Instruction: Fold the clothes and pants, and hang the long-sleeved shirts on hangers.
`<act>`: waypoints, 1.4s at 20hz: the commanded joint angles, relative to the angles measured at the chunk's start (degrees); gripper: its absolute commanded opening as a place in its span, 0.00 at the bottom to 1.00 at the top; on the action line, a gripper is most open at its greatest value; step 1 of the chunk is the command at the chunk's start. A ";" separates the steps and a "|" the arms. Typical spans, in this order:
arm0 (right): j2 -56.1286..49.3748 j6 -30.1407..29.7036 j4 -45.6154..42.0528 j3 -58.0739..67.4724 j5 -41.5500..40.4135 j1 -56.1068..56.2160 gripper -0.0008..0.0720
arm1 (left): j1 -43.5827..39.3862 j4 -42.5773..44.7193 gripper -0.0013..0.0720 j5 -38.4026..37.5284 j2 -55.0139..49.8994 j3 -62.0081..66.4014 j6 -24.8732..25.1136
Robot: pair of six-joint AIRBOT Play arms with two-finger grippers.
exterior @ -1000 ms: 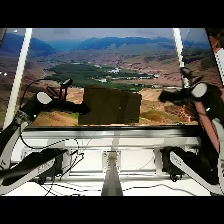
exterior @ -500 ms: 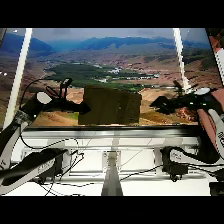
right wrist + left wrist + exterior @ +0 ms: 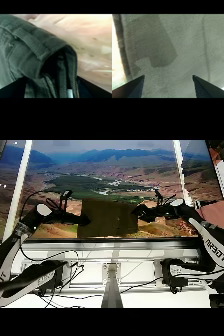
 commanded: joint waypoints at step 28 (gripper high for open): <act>-5.05 9.90 -12.39 12.76 10.34 1.53 0.95 | -0.02 0.02 0.96 0.20 -0.04 -0.04 0.00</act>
